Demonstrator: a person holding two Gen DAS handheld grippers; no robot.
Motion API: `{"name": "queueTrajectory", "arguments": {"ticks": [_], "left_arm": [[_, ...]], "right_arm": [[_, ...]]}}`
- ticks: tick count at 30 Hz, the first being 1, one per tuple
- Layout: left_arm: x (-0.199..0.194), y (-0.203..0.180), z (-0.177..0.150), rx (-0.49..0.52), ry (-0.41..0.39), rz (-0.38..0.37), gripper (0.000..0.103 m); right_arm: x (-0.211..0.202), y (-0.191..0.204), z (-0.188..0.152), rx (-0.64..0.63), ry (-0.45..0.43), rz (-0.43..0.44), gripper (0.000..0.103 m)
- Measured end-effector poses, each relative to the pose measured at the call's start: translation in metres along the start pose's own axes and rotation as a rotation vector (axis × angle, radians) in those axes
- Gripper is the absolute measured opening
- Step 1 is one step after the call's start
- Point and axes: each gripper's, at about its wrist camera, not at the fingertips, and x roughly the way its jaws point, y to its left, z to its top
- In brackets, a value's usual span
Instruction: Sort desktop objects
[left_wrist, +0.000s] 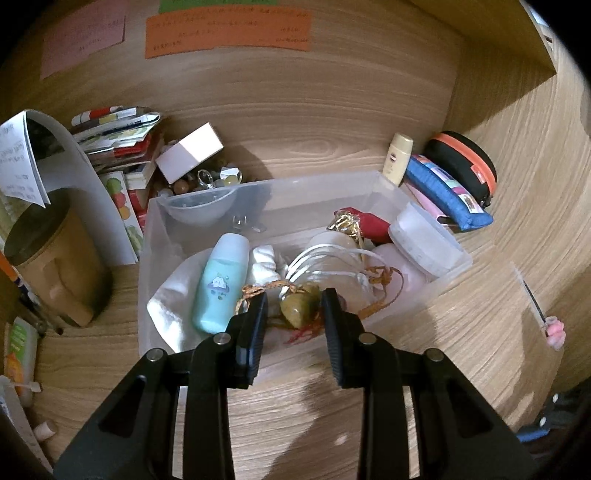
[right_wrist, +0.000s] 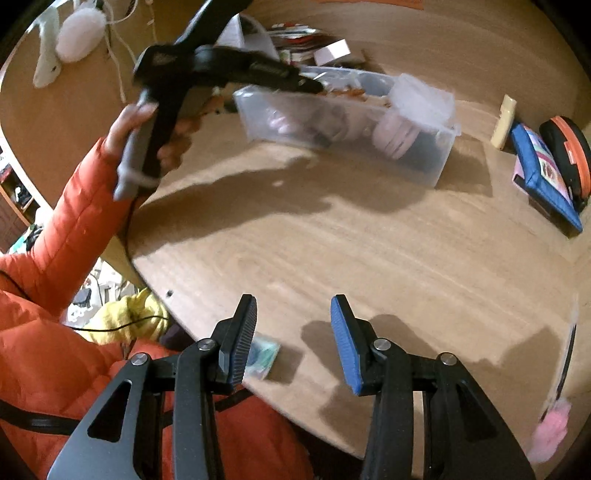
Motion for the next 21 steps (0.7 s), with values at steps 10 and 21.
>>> {"name": "queueTrajectory", "arguments": {"ticks": [10,21], "left_arm": [[-0.001,0.001,-0.002,-0.004,-0.014,-0.008,0.032],[0.001,0.004,0.002,0.021,0.009,0.012,0.046]], "right_arm": [[-0.002,0.032,-0.015,-0.021,0.014,-0.028,0.038],[0.019,0.027,-0.018,-0.031,0.074,-0.119,0.031]]}}
